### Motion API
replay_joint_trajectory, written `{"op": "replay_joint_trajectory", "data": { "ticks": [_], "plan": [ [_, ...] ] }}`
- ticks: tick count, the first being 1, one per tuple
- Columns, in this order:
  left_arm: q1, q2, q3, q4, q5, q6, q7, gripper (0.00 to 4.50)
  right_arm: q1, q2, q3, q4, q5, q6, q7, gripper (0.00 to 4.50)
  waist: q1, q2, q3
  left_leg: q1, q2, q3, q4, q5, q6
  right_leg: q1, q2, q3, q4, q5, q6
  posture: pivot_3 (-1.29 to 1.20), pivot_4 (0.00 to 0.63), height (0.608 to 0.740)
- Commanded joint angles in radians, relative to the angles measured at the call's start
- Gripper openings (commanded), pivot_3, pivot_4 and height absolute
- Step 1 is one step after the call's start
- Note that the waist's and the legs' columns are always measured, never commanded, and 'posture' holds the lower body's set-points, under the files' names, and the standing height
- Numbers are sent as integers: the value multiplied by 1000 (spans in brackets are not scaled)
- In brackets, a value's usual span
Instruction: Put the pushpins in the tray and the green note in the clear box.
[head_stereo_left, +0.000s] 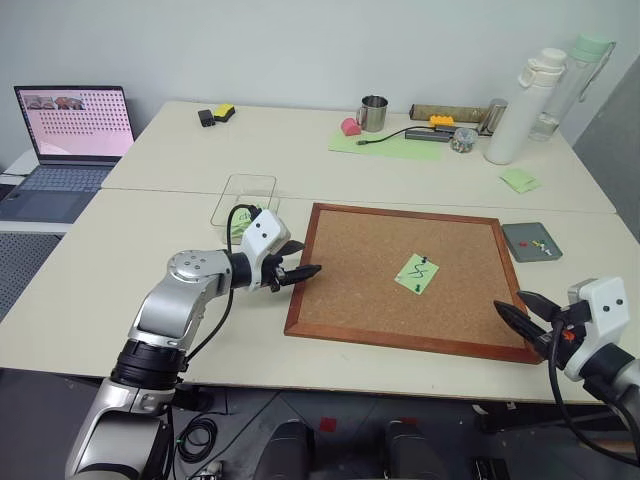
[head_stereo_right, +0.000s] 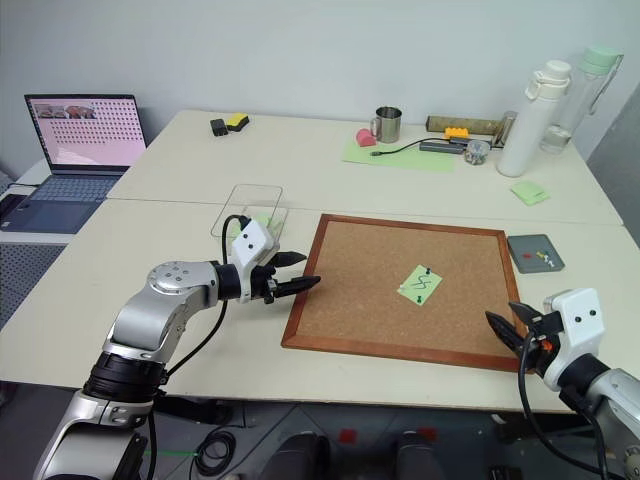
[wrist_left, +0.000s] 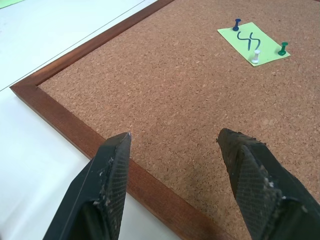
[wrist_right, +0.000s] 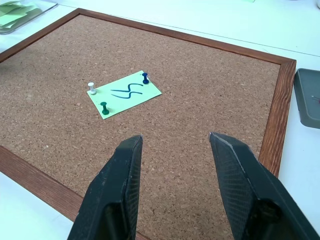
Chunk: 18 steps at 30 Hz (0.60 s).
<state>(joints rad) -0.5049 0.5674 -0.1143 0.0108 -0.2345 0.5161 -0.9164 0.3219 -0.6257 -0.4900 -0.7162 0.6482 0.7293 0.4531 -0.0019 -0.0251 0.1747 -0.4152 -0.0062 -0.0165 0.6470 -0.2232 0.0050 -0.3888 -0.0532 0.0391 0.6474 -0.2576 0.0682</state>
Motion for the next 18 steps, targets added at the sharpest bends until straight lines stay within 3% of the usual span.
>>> {"op": "replay_joint_trajectory", "data": {
  "ticks": [1,18],
  "plan": [
    [-17,13,6,-25,-8,-9,-14,2946,-8,-14,-23,-31,9,-8,2,2196,0,0,0,0,0,0,0,0,0,0,0,0,0,0,0,0,150,740],
    [1,8,47,-64,-108,63,-39,2946,-31,-27,-3,-23,2,-12,10,2196,0,0,0,0,0,0,0,0,0,0,0,0,0,0,0,0,150,740]
  ]
}}
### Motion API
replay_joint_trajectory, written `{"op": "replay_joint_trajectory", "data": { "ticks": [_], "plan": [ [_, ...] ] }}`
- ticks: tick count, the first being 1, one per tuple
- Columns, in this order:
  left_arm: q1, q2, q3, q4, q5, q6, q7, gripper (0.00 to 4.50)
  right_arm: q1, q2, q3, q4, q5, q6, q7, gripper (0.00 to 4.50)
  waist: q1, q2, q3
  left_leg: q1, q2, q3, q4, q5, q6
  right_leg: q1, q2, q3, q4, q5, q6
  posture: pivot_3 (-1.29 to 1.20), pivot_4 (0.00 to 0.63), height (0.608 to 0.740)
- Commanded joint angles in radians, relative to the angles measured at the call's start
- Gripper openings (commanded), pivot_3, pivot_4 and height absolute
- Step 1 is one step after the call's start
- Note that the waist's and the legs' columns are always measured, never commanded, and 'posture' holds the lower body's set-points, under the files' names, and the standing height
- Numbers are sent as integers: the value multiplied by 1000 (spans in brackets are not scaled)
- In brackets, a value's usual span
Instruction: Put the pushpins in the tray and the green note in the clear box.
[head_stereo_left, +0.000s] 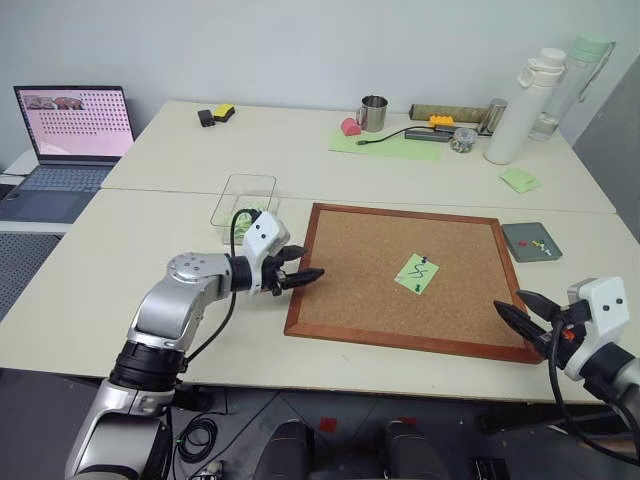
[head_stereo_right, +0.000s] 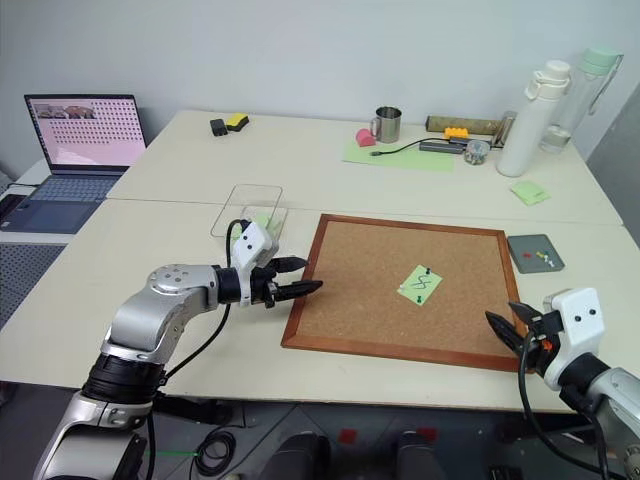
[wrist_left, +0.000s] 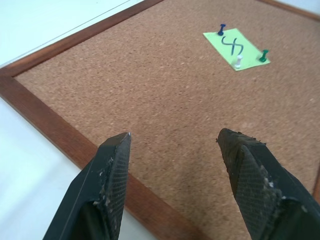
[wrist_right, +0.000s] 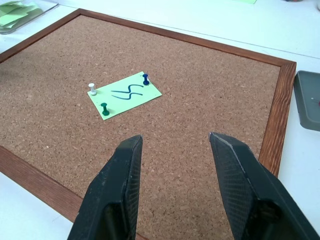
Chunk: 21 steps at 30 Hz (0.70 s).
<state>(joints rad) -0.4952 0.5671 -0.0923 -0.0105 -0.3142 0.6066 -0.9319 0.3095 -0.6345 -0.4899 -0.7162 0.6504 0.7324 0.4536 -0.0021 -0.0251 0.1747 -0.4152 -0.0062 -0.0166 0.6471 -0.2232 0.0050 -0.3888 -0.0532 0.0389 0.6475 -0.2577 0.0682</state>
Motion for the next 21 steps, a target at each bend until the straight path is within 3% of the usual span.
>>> {"op": "replay_joint_trajectory", "data": {
  "ticks": [1,4,10,20,21],
  "plan": [
    [-12,5,26,-47,-36,-32,-32,2946,-28,-20,5,-19,-3,-20,12,2196,0,0,0,0,0,0,0,0,0,0,0,0,0,0,0,0,150,740],
    [-33,-3,19,-46,-55,-36,-64,2946,-75,-43,41,9,-21,-36,35,2196,-1,0,0,0,0,0,0,0,0,0,0,0,0,0,0,0,150,740],
    [-79,-34,-42,-4,-46,-80,-117,1832,-230,-56,188,125,-101,-87,56,2196,0,0,0,0,0,1,0,0,0,0,0,0,0,0,0,0,150,740],
    [-81,-149,-168,39,22,-129,-95,38,-474,52,384,428,-232,-182,57,2196,-1,0,0,0,-1,1,0,0,0,0,0,1,0,0,0,0,150,740],
    [-78,-164,-177,49,30,-135,-85,15,-500,63,400,462,-245,-194,57,2196,-1,0,0,0,-1,0,0,0,0,0,0,0,0,0,0,0,150,740]
  ]
}}
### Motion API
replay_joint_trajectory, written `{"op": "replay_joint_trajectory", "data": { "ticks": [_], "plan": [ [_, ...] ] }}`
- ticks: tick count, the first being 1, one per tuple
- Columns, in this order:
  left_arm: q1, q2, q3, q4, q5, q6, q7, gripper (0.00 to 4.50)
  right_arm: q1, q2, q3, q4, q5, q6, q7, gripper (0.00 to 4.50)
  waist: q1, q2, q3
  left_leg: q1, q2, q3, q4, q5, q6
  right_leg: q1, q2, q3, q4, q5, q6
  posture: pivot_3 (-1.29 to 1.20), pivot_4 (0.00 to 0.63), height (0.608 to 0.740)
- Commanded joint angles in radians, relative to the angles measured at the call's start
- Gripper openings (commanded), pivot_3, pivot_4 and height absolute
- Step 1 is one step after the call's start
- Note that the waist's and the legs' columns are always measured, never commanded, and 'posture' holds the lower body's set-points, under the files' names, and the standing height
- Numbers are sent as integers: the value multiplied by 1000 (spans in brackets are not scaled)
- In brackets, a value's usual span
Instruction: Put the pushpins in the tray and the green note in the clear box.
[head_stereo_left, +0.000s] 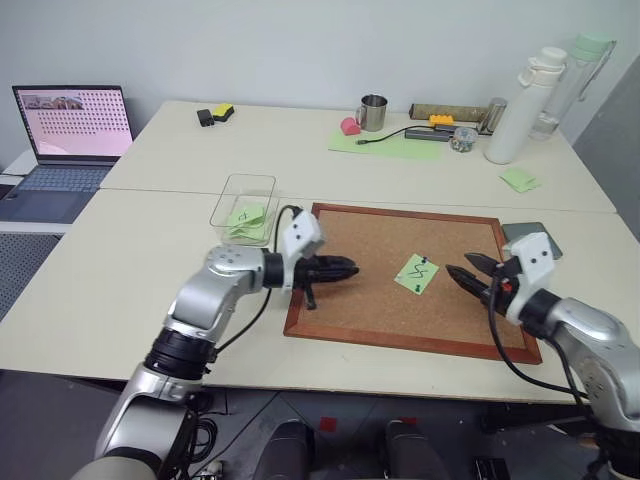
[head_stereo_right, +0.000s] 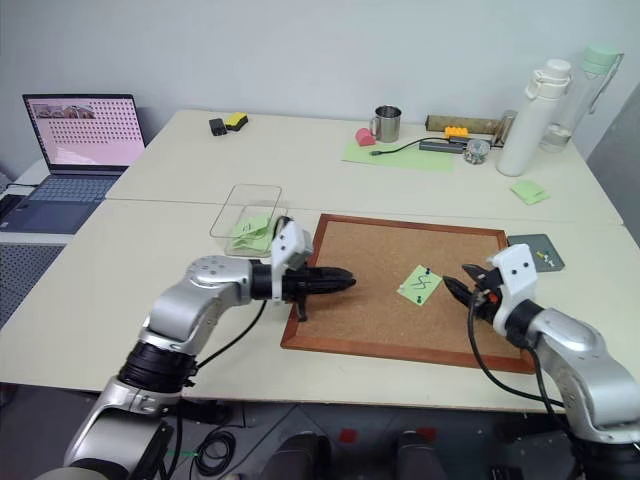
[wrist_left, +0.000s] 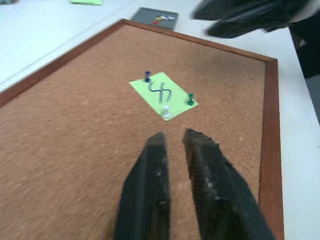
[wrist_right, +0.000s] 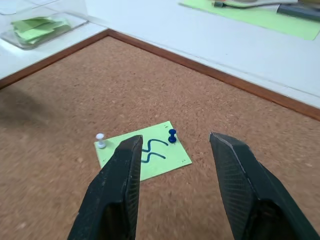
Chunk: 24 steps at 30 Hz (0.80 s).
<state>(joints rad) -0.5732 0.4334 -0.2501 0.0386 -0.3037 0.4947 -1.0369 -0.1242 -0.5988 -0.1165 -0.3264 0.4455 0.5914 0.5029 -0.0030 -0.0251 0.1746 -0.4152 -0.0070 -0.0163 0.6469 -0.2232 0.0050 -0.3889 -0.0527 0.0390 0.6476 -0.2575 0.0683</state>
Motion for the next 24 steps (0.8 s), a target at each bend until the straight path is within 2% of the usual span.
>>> {"op": "replay_joint_trajectory", "data": {
  "ticks": [1,7,13,20,21,24],
  "plan": [
    [1,-46,-27,13,28,-31,32,15,-87,38,40,102,-52,-65,11,2196,-1,0,0,0,0,0,0,0,0,0,0,0,0,0,0,0,150,740],
    [13,-115,-65,107,85,-88,72,15,-173,84,90,235,-103,-116,35,2196,-1,0,0,0,0,0,0,0,0,0,0,0,1,0,0,0,150,740],
    [13,-137,-96,205,153,-104,107,15,-224,125,118,333,-144,-158,49,2196,-1,0,0,0,0,0,0,0,0,0,0,0,1,0,0,0,150,740],
    [35,-144,-110,177,164,-87,101,15,-269,169,131,435,-170,-194,70,2196,-2,1,-1,2,-1,0,1,0,0,1,0,0,2,0,0,0,150,740],
    [38,-143,-110,172,163,-83,99,1,-273,175,128,443,-169,-196,72,2019,-2,1,-1,2,0,0,2,0,0,1,0,0,2,1,0,0,150,740],
    [41,-140,-110,164,163,-78,97,1,-281,179,123,466,-179,-208,81,2019,-2,1,-1,2,0,0,2,0,0,1,0,0,2,1,0,0,150,740]
  ]
}}
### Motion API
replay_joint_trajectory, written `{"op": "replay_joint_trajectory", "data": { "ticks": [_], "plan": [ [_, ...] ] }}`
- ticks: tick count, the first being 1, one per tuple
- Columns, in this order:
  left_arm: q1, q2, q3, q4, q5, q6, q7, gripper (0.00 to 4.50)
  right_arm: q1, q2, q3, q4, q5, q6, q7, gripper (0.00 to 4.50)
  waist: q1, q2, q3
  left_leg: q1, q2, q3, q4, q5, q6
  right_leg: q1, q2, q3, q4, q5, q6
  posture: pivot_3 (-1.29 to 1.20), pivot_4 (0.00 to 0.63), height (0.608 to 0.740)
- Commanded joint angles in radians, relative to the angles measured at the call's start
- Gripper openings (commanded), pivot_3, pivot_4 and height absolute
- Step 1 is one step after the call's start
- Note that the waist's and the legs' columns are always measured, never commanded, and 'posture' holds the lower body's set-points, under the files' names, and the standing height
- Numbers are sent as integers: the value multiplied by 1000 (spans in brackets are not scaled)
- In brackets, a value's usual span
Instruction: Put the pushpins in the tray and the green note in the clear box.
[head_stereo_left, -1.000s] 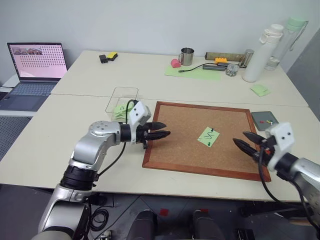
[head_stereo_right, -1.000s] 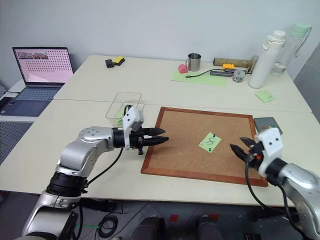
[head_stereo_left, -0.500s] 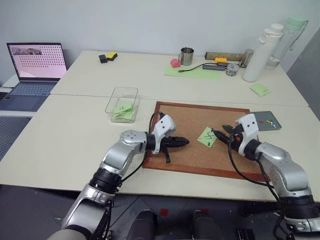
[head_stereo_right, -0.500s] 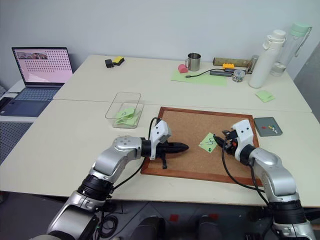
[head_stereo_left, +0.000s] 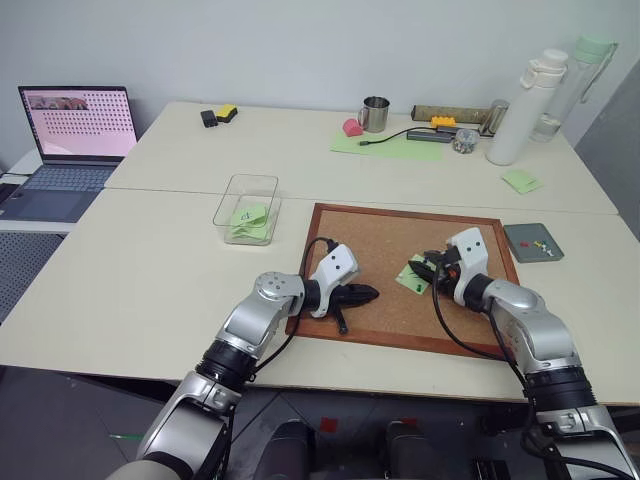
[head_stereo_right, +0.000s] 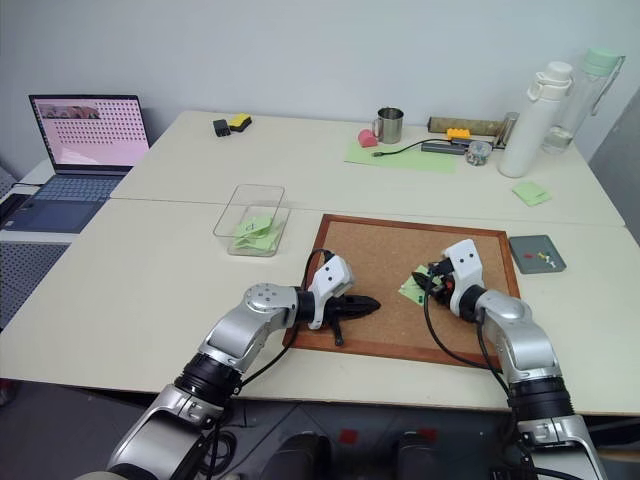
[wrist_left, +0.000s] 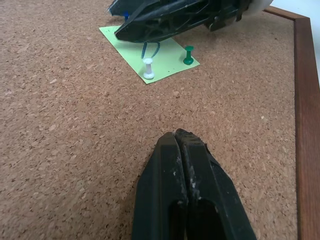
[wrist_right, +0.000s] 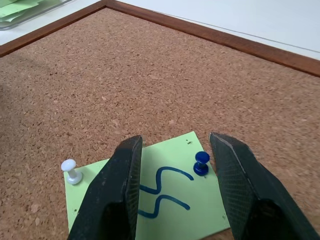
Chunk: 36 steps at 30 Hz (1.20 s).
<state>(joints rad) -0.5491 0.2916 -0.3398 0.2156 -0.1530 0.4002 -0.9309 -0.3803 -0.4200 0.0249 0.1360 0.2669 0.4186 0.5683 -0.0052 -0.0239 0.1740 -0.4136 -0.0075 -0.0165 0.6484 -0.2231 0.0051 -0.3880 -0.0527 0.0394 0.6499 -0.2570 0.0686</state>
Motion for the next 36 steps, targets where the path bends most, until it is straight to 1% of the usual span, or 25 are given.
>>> {"op": "replay_joint_trajectory", "data": {
  "ticks": [1,5,6,7,12,14,15,23,28,36],
  "plan": [
    [20,3,-20,-18,12,19,-10,1,-24,1,-20,6,-2,-37,18,2019,0,0,0,0,0,0,0,0,0,0,0,0,0,0,0,0,150,740],
    [26,9,-21,-32,10,29,-15,1,-23,-1,-25,14,-3,-44,21,2019,0,0,0,0,0,0,-1,0,0,0,0,0,0,0,0,0,150,740],
    [26,10,-21,-34,8,31,-17,0,-23,-1,-28,15,-3,-45,21,1825,0,0,0,0,0,0,-1,0,0,0,0,0,0,0,0,0,150,740],
    [27,11,-20,-38,7,34,-18,0,-21,-2,-30,13,-3,-45,20,1725,0,0,0,0,0,0,-1,0,0,0,0,0,0,0,0,0,150,740],
    [18,10,-16,-32,5,42,-19,0,-22,-3,-47,17,-4,-48,16,749,-1,0,0,0,0,0,-1,0,0,0,0,0,0,0,0,0,150,740],
    [16,9,-15,-33,5,44,-19,0,-21,-3,-53,15,-4,-47,17,240,-1,0,0,0,0,0,-1,0,0,0,0,0,0,0,0,0,150,740],
    [15,9,-15,-32,5,45,-19,0,-21,-3,-56,13,-3,-47,17,79,-1,0,0,0,0,0,-1,0,0,0,0,0,0,0,0,0,150,740],
    [8,8,-16,-14,12,41,-20,0,-9,-14,-87,-45,31,-22,32,30,-1,0,0,0,0,0,-1,0,0,0,0,0,0,0,0,0,150,740],
    [0,7,-19,13,33,28,-5,0,8,-20,-126,-175,132,27,85,30,-1,1,0,-1,0,0,-2,0,0,-1,0,0,0,0,0,0,150,740],
    [-1,-4,-19,20,36,26,4,0,30,-41,-189,-246,178,84,56,30,-1,1,0,1,0,0,0,0,0,1,0,0,0,0,0,0,150,740]
  ]
}}
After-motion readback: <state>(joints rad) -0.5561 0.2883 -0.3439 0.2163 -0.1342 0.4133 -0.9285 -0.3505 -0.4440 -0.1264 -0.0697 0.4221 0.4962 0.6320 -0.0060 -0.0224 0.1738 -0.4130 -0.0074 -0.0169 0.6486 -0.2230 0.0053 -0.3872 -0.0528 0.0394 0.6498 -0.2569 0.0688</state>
